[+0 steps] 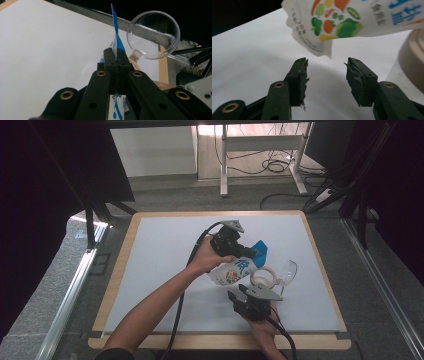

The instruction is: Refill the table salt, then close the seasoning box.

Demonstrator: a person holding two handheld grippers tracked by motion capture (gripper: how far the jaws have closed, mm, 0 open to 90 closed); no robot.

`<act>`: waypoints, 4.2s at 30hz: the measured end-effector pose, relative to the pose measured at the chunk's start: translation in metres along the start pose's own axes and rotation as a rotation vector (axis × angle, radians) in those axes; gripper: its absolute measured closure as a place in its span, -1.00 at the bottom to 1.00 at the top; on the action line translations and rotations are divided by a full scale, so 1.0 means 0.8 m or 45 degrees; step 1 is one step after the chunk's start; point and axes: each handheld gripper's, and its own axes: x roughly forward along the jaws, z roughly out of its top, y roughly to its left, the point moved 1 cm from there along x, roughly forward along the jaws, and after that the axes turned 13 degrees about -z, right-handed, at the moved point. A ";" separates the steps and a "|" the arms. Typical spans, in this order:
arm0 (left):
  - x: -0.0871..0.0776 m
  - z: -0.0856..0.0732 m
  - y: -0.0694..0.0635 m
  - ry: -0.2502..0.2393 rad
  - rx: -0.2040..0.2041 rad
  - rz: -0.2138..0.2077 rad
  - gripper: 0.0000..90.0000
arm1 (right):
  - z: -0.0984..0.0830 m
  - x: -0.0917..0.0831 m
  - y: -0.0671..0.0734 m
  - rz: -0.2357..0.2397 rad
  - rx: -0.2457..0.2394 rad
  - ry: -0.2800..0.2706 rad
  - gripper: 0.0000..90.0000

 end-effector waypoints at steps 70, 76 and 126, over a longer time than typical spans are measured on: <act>-0.173 -0.180 0.037 -0.411 -0.234 0.434 1.00 | -0.008 -0.016 -0.020 0.031 0.012 -0.021 0.12; -0.184 -0.192 0.027 -0.407 -0.217 0.488 0.99 | -0.006 -0.018 -0.023 0.029 0.015 -0.026 0.12; -0.206 -0.254 -0.019 -0.473 -0.203 0.553 -0.05 | -0.002 -0.021 -0.024 0.019 0.032 -0.046 0.10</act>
